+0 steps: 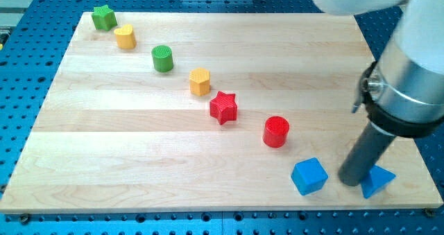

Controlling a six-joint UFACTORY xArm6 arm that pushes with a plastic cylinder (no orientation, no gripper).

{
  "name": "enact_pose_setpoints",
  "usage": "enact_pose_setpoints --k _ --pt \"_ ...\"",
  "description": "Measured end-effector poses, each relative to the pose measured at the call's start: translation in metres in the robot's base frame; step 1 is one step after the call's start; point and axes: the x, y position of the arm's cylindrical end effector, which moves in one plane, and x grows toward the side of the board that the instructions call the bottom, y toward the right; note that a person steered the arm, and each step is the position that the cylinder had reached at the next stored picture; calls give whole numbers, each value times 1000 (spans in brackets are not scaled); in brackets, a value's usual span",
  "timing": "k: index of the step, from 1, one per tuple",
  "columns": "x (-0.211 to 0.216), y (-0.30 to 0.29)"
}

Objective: Move the blue blocks to the bottom right side of the board

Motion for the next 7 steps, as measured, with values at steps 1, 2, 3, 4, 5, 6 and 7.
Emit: enact_pose_setpoints --k 1,2,3,4,5,6,7 --pt "0 21" --pt "0 25" --pt "-23 -1" --pt "-43 -33" --pt "-37 -100" --pt "2 -170" --pt "32 -172"
